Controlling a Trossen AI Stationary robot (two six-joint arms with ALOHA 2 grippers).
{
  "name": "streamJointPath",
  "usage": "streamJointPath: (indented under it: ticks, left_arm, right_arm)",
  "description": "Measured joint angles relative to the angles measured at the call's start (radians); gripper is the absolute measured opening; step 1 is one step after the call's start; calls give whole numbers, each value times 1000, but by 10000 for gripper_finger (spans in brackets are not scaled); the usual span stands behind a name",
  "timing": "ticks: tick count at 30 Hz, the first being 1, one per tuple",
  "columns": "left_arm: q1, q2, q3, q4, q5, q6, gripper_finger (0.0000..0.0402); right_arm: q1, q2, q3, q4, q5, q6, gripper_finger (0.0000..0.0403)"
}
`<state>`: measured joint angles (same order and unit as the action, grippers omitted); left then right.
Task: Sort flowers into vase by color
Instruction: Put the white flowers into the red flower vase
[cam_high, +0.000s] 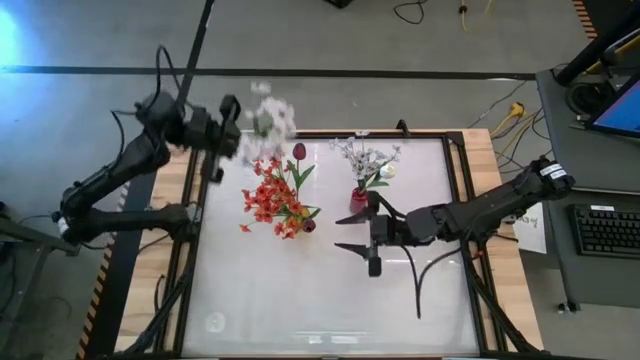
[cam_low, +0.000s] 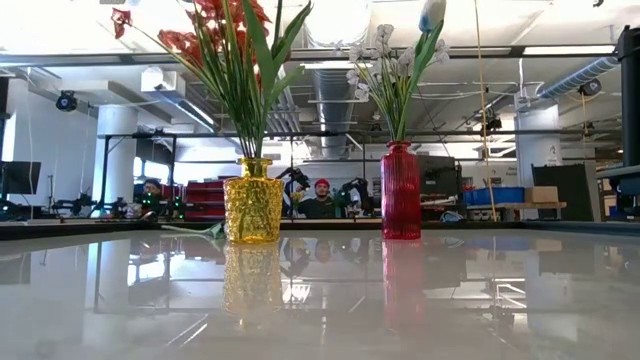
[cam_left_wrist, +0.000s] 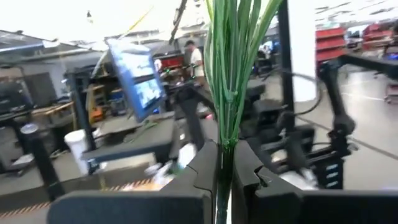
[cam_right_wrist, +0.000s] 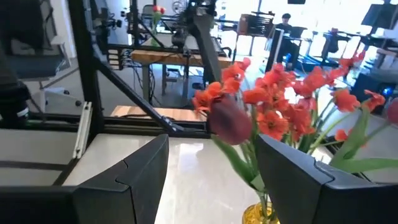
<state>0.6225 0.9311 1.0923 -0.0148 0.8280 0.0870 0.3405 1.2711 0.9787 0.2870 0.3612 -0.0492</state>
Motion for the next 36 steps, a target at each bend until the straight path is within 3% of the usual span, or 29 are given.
streamJointPath:
  ticks: [5,9,14,22,28,36]
  left_arm:
    - [-356,-31,-14,-3,-413,54,0]
    - [-608,-9,-20,-8,-682,140,0]
    - [-803,33,-28,-5,-896,194,0]
    - [-879,88,-54,17,-924,134,0]
    - [-905,84,-197,322,-842,76,0]
    - [-910,19,-295,377,-857,25,0]
  right_arm:
    - [13,0,0,-1,5,-22,232]
    - [15,1,0,-18,6,-22,232]
    - [33,1,-1,-20,6,-46,228]
    - [78,1,-2,-22,5,-57,219]
    - [101,1,-10,-28,5,-60,219]
    - [101,-10,-16,-68,6,-56,219]
